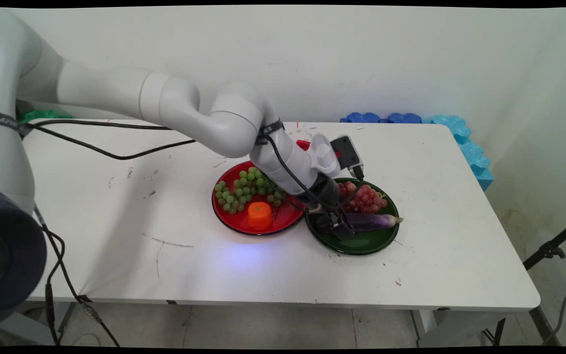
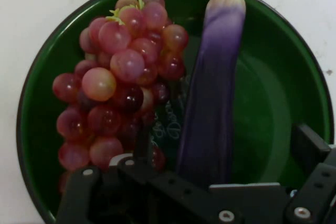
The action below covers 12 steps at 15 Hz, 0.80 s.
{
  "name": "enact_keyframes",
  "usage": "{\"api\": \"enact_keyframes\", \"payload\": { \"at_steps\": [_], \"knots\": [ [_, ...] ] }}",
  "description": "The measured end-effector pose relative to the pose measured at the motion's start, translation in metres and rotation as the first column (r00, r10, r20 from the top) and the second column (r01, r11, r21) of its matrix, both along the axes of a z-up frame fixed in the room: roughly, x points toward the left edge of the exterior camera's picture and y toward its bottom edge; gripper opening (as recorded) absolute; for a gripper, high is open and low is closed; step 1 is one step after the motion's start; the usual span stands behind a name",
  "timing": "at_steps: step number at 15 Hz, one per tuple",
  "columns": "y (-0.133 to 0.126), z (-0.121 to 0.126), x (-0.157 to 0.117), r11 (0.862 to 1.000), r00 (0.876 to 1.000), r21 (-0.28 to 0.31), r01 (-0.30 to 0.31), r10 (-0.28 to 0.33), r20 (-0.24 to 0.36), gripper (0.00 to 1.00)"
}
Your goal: Pick up the eggplant from the green plate, then place the picked object on the table
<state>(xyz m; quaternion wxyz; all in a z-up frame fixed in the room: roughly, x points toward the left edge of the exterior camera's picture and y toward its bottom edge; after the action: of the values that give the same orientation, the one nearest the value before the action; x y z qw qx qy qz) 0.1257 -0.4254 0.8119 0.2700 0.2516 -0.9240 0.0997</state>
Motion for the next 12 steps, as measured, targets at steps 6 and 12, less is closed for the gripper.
{"api": "enact_keyframes", "payload": {
  "at_steps": [6, 12],
  "knots": [
    [-0.009, -0.014, -0.005, 1.0, 1.0, -0.011, 0.019, -0.019, 0.015, 0.0],
    [-0.007, -0.013, -0.006, 0.999, 0.999, -0.007, 0.038, -0.038, 0.01, 0.0]
  ]
}}
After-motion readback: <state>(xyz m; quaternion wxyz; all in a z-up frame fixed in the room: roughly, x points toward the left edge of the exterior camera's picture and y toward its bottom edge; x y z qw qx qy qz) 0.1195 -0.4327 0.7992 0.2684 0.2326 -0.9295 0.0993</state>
